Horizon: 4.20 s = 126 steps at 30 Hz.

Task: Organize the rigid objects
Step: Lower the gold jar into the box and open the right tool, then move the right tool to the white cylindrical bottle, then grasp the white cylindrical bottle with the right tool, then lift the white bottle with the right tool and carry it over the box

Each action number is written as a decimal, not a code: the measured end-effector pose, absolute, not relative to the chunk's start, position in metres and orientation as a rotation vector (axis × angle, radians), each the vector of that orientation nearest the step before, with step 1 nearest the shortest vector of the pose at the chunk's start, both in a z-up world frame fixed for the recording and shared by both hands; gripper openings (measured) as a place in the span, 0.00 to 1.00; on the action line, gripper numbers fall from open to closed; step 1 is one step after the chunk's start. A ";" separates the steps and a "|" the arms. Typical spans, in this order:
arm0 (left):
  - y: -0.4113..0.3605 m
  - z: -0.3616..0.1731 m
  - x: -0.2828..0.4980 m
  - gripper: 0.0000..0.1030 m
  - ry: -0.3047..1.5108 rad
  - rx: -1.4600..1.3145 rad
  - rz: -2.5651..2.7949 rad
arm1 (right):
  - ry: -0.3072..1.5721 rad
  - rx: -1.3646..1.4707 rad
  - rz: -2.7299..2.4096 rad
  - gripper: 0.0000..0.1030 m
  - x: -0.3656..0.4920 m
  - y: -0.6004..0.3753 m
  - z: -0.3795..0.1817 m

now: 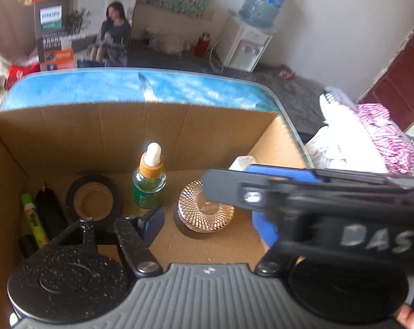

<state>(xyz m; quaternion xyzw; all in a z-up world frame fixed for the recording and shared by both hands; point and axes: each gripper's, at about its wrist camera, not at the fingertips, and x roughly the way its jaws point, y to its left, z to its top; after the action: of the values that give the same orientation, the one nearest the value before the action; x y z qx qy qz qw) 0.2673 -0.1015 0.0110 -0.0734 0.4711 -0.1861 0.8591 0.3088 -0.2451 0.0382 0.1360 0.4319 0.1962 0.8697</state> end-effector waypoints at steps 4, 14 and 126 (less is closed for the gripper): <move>-0.095 0.038 0.233 0.80 0.883 -0.140 -0.413 | 0.769 0.347 0.397 0.43 0.258 -0.260 0.064; -0.076 0.073 0.131 0.90 0.745 -0.052 -0.525 | 0.550 0.487 0.417 0.60 0.123 -0.276 0.091; -0.119 0.053 0.172 0.53 0.716 0.104 -0.502 | 0.694 0.597 0.467 0.46 0.186 -0.277 0.074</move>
<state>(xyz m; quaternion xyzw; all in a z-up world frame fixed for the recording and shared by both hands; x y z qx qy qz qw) 0.1716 -0.1193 0.0526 0.0501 0.3466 -0.2431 0.9046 0.1857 -0.2771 0.0742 0.2855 0.3321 0.2235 0.8708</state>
